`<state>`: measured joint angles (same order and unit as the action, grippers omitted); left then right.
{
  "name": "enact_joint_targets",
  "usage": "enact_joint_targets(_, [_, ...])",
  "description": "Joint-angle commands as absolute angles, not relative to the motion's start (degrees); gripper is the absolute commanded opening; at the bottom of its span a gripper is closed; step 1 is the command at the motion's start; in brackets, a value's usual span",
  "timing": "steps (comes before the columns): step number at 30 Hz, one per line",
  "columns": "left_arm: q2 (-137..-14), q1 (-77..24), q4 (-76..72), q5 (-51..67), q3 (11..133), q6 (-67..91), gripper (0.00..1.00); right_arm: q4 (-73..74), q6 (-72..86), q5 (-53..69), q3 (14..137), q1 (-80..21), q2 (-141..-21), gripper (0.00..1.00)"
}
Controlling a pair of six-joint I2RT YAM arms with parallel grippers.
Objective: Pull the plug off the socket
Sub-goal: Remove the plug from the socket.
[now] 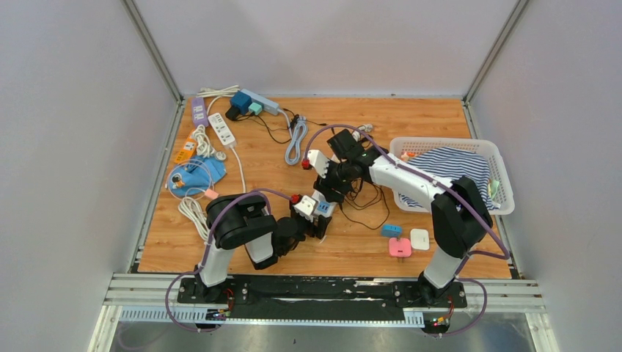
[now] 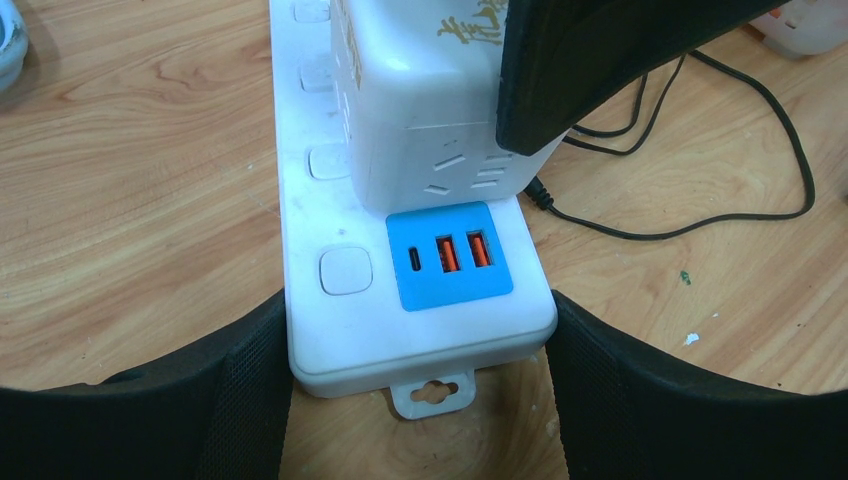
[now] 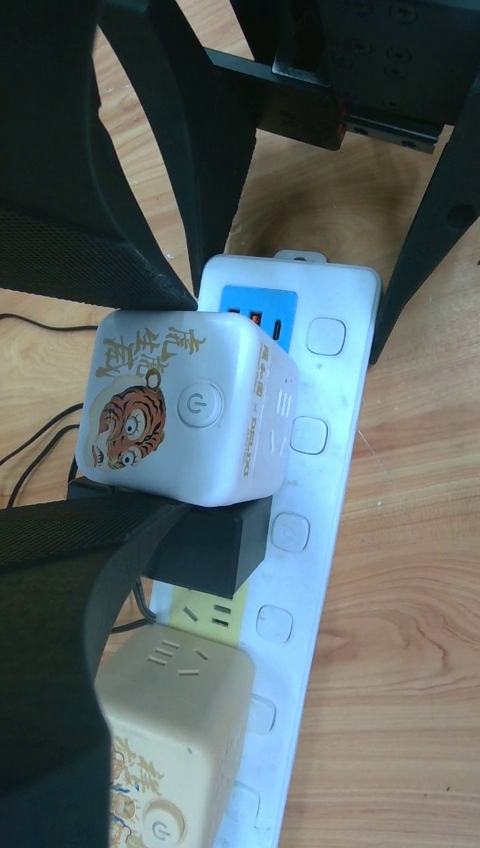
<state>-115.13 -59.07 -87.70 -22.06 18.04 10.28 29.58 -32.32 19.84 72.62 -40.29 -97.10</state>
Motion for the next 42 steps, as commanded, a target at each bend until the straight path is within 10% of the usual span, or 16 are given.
enact_joint_targets(1, [-116.4,-58.0,-88.4,-25.4,18.1,10.9,0.0,37.5,-32.2,28.3,72.2,-38.9,-94.1,0.0])
enact_joint_targets(42, [-116.6,-58.0,-88.5,-25.4,18.3,10.8,0.0,38.0,-30.4,31.4,72.7,-40.2,-93.5,0.0])
